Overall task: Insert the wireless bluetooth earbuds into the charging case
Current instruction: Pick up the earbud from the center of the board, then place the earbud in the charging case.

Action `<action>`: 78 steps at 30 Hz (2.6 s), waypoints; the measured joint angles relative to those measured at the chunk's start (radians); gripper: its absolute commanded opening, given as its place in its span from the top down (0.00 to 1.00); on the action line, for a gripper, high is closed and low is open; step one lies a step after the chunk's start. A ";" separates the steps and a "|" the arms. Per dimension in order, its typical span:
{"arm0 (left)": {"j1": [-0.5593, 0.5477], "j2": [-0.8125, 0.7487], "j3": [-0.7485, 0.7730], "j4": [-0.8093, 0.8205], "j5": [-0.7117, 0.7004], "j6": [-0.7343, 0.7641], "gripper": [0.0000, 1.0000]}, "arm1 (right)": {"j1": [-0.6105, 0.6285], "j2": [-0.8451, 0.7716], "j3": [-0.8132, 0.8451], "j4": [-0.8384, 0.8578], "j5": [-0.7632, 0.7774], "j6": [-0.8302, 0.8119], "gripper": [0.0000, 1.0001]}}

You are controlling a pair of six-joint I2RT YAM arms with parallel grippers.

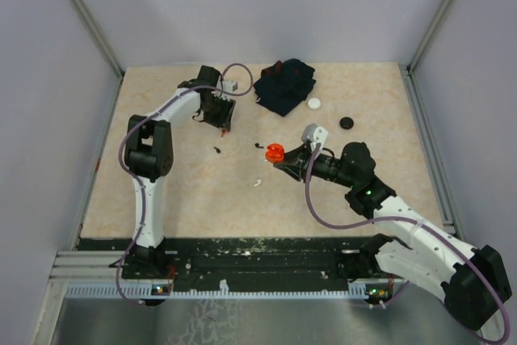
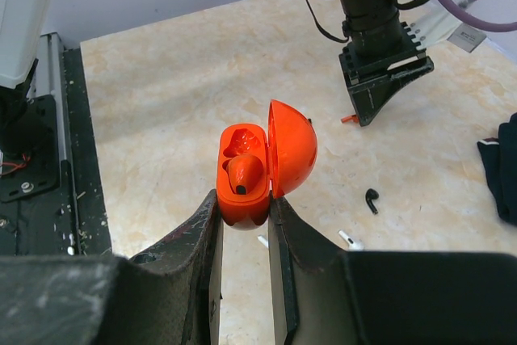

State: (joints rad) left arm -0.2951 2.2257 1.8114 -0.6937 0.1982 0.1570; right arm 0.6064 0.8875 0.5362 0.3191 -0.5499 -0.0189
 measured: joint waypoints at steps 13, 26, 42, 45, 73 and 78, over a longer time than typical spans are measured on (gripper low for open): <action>-0.018 0.036 0.031 -0.041 -0.030 0.006 0.56 | 0.000 0.017 0.000 -0.007 -0.001 0.000 1.00; -0.048 0.042 0.044 -0.075 -0.101 0.047 0.64 | 0.000 0.017 0.000 -0.007 -0.008 0.000 1.00; -0.048 0.034 0.035 -0.081 -0.073 0.030 0.97 | 0.000 0.017 0.000 -0.007 -0.007 0.000 1.00; -0.048 -0.014 -0.034 -0.057 -0.057 -0.002 0.99 | 0.000 0.017 0.000 -0.006 0.004 0.001 1.00; -0.311 -1.001 -0.803 0.675 -0.166 -0.344 0.99 | 0.067 0.218 -0.130 0.475 0.173 -0.098 1.00; -0.364 -1.055 -0.834 0.757 -0.183 -0.349 0.99 | 0.077 0.290 -0.130 0.589 0.224 -0.133 1.00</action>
State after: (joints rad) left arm -0.6594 1.1706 0.9779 0.0635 0.0147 -0.1921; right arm 0.6838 1.1770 0.4065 0.9085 -0.3264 -0.1520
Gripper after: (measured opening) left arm 0.211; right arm 0.229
